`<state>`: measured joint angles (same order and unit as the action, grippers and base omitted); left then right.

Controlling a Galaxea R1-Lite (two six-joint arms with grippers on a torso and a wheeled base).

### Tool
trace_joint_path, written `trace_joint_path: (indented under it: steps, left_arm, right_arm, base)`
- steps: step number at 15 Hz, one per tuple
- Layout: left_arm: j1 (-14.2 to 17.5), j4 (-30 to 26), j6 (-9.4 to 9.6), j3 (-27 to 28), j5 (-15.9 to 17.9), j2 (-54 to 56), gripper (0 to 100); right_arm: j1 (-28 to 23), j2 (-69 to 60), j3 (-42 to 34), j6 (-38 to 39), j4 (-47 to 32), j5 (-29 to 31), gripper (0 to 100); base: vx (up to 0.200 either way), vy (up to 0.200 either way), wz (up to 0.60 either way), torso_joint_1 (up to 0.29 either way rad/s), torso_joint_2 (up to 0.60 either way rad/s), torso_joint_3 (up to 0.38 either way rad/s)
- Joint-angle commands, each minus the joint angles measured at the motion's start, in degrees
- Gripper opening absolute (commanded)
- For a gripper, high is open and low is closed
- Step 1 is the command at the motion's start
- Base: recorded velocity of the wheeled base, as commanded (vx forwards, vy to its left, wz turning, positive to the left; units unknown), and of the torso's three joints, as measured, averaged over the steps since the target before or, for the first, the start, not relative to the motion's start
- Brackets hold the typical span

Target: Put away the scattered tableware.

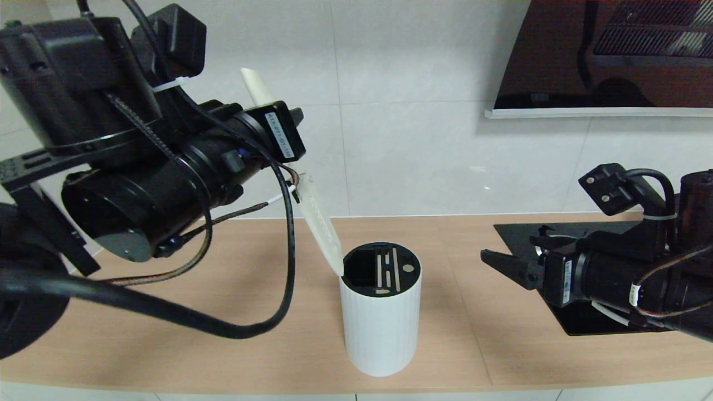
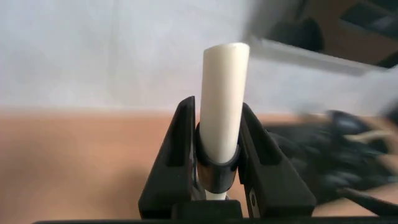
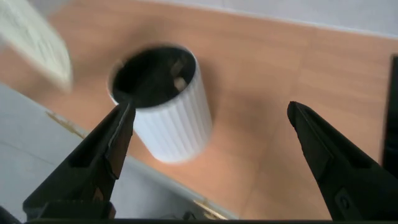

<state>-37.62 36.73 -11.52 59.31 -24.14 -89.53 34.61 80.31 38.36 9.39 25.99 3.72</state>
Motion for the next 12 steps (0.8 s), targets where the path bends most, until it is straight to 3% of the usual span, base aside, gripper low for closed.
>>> trace_joint_path:
  steps: [1, 2, 3, 4, 7, 9, 12]
  left_arm:
    - [-4.2, 4.0, 5.19, -0.3, -6.9, -3.1, 0]
    - [-5.4, 4.8, 9.76, 3.2, -10.8, -5.7, 0]
    - [-6.5, 4.8, 12.14, 5.4, -12.5, -7.2, 0]
    - [-8.3, 4.8, 12.75, 6.2, -14.3, -7.8, 0]
    - [-9.0, 6.4, 11.08, 4.1, -14.1, -10.1, 0]
    - [-9.0, 11.9, 11.34, 4.1, -14.1, -11.7, 0]
    - [-9.0, 13.2, 11.43, 3.6, -14.1, -12.4, 0]
  right_arm:
    - [0.0, 0.1, -0.8, -0.1, 0.0, 0.1, 100]
    - [0.0, 0.3, -0.5, -0.1, 0.1, 0.1, 100]
    - [0.0, 0.1, -0.5, -0.1, 0.2, 0.1, 100]
    - [0.0, -0.1, -0.5, -0.1, 0.2, 0.4, 100]
    - [0.0, 0.0, -0.6, -0.2, 0.2, 1.5, 100]
    - [0.0, 0.1, -0.7, -0.2, 0.2, 1.5, 100]
    - [0.0, 0.2, -0.8, -0.2, 0.2, 1.5, 100]
  base:
    - [0.000, 0.000, 0.00, 0.000, 0.00, 0.000]
    - [0.000, 0.000, 0.00, 0.000, 0.00, 0.000]
    - [0.000, 0.000, 0.00, 0.000, 0.00, 0.000]
    - [0.000, 0.000, 0.00, 0.000, 0.00, 0.000]
    - [0.000, 0.000, 0.00, 0.000, 0.00, 0.000]
    - [0.000, 0.000, 0.00, 0.000, 0.00, 0.000]
    - [0.000, 0.000, 0.00, 0.000, 0.00, 0.000]
